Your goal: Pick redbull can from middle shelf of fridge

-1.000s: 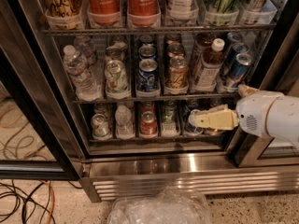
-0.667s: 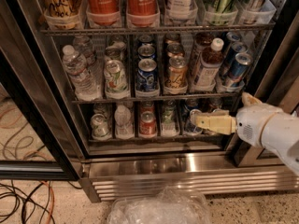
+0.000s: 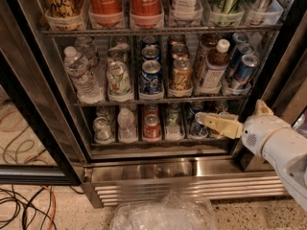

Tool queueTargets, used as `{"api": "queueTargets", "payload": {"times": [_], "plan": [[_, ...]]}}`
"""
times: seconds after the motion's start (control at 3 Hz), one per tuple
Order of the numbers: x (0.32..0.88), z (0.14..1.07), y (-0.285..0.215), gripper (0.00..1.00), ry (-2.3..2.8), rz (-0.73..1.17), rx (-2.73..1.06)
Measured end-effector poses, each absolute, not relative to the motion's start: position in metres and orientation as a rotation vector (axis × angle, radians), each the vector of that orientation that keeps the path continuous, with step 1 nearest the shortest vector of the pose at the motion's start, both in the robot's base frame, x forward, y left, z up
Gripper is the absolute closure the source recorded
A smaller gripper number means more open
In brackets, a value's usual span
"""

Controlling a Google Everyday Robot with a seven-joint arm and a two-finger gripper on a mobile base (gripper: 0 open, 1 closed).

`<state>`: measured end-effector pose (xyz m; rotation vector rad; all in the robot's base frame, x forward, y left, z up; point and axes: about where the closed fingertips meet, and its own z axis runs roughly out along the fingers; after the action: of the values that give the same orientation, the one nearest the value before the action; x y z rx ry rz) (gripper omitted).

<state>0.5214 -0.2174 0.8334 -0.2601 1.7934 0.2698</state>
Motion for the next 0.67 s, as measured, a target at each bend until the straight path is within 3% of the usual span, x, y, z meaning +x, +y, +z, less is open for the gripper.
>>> {"api": "queueTargets", "payload": {"times": [0.33, 0.67], "plan": [[0.5218, 0.8329, -0.2178, 0.02, 1.793, 0.266, -0.251], [0.5235, 0.8356, -0.2233, 0.21, 1.771, 0.223, -0.228]]}}
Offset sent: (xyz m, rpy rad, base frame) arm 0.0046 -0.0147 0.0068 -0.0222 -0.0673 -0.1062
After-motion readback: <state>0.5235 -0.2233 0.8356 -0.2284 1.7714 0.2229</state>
